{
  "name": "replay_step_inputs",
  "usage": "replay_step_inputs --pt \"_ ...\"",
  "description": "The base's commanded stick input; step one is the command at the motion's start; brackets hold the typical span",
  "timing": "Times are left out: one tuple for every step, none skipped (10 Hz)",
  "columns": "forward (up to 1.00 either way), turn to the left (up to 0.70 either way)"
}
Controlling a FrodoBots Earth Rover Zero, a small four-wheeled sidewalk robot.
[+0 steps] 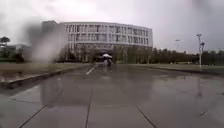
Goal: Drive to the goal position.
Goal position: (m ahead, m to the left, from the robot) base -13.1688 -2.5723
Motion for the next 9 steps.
replay_step_inputs --pt "0.70 0.00" --pt "0.70 0.00" --pt "0.70 0.00" --pt "0.70 0.00" --pt "0.70 0.00" --pt "0.70 0.02" --pt "0.70 0.16" --pt "0.70 0.31" --pt "0.70 0.34"
